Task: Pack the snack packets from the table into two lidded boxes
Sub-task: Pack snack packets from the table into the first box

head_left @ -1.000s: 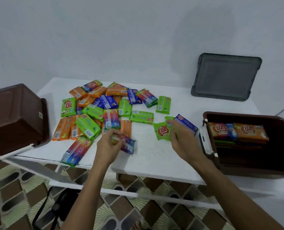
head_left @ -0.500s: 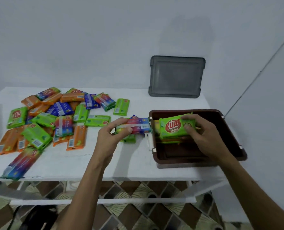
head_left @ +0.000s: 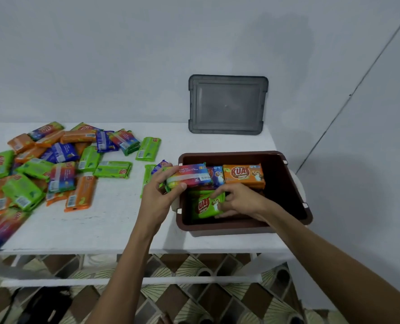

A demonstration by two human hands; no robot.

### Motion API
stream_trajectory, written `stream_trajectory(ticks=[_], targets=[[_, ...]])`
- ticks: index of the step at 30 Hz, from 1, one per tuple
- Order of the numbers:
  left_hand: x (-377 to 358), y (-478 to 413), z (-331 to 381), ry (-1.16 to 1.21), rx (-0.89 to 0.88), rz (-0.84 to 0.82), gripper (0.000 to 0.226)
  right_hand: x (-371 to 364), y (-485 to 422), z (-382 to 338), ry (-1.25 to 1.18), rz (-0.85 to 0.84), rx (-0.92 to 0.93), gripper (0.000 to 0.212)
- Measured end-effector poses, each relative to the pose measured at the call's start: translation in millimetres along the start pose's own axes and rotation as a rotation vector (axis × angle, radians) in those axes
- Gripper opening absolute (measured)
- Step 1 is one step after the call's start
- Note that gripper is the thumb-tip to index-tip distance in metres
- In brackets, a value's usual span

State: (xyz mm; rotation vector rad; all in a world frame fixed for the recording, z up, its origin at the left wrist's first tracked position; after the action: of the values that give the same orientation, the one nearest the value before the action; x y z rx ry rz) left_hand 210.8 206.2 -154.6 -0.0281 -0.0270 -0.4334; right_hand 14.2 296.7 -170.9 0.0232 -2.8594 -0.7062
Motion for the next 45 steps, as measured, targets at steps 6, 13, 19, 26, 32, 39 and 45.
stream_trajectory(ticks=[6, 13, 19, 26, 32, 39, 45], targets=[[0, -2, 1, 0.021, 0.033, -0.004, 0.046, 8, -15, 0, 0.692, 0.027, -0.005, 0.026], [1, -3, 5, -0.006, 0.057, -0.021, 0.049, 14, -6, -2, 0.922, -0.028, 0.053, 0.028], [-17, 2, 27, 0.113, 0.096, -0.059, 0.048, 26, 39, -45, 0.561, 0.355, 0.679, 0.046], [-44, 1, 49, 0.049, 0.092, -0.176, 0.056, 37, 56, -47, 0.171, 0.382, 0.744, 0.041], [-32, -7, 34, -0.607, -0.266, -0.055, 0.042, 66, 65, -32, 0.001, 0.399, 0.572, 0.022], [-32, -7, -2, -0.847, -0.333, 0.010, 0.035, 77, 66, -1, -0.007, 0.244, 0.213, 0.019], [-31, -6, -4, -0.848, -0.333, 0.059, 0.032, 69, 40, 30, 0.059, 0.168, -0.082, 0.025]])
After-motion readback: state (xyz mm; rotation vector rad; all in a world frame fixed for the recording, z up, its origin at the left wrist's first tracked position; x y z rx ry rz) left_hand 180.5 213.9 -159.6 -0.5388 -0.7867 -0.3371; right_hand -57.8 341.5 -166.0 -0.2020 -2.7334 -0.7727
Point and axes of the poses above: each hand's wrist, its own y-axis away from the middle knuckle, its own x-axis out of the back of the hand, z = x × y, the point moved 4 cm from there along -y, towards the middle knuckle, and after that the axes turned 2 degrees about x, right-handed, at the moved point
